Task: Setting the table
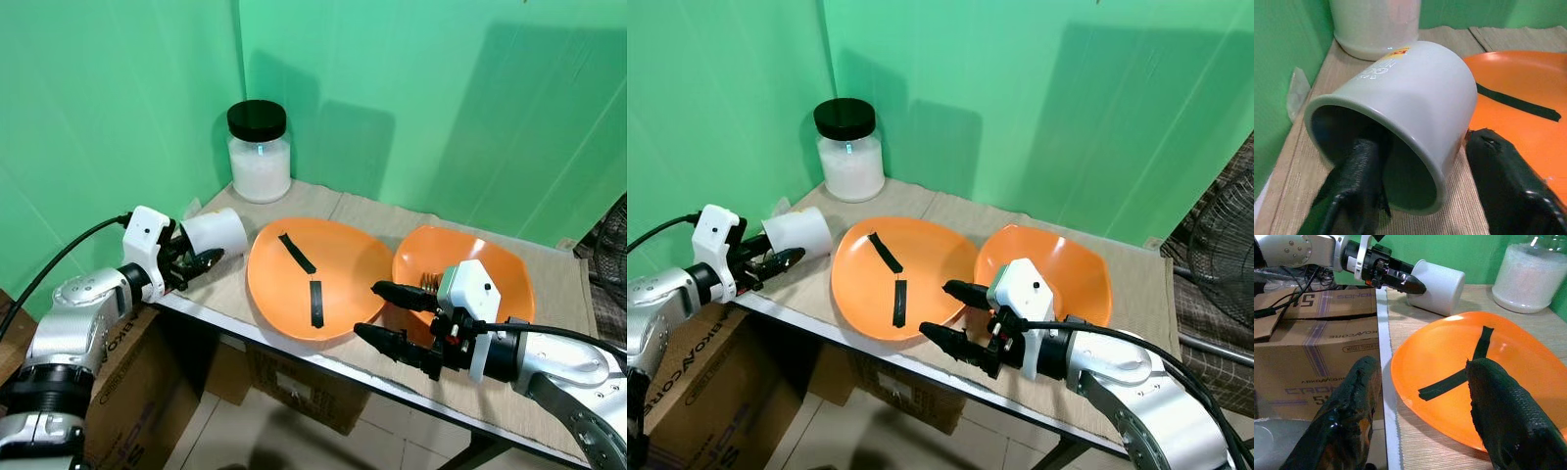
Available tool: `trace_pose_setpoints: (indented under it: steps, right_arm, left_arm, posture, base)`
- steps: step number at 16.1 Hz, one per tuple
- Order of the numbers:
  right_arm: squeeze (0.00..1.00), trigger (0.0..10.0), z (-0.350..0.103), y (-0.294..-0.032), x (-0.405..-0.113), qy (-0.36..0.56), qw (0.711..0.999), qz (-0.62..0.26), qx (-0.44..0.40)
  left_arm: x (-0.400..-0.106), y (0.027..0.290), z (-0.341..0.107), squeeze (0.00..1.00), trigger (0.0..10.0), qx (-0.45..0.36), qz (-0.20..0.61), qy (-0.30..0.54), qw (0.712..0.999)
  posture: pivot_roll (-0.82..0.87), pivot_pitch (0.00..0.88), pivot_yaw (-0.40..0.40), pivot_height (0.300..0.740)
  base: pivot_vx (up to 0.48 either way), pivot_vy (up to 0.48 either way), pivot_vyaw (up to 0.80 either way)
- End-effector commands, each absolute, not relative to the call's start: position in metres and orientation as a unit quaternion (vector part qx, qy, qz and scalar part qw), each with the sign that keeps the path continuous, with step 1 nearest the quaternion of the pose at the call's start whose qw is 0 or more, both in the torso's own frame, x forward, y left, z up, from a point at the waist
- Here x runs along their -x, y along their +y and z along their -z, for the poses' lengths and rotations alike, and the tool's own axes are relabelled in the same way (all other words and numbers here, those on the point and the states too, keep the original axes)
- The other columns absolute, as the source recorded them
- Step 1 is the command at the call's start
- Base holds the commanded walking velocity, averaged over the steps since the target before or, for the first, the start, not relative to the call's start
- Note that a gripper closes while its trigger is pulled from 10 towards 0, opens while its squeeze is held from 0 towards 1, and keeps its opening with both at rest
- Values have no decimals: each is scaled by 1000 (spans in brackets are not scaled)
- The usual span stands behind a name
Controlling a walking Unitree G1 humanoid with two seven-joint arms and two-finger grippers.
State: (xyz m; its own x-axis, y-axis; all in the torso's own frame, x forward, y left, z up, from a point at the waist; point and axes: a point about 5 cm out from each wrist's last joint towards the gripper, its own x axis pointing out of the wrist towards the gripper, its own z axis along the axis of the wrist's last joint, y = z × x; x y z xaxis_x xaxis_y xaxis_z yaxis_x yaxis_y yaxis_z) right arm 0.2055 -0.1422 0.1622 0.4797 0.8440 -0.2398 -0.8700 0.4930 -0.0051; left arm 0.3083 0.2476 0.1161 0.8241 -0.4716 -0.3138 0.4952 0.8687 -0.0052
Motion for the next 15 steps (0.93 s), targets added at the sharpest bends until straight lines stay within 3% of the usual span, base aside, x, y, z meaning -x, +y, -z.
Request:
trace_pose_setpoints:
  steps: [1, 15]
  right_arm:
    - [0, 10000, -163, -143, -206, 100, 856, -503, 65]
    - [0, 10000, -161, -141, -209, 94, 857, -503, 67]
  left_arm:
    - [-309, 246, -122, 0, 0, -40, 253, 137, 957]
    - [-305, 246, -124, 0, 0, -48, 232, 128, 963]
  posture:
    - [-152, 0, -18, 740]
    - [-134, 0, -16, 740]
  base:
    - [0, 0, 0]
    - [0, 0, 0]
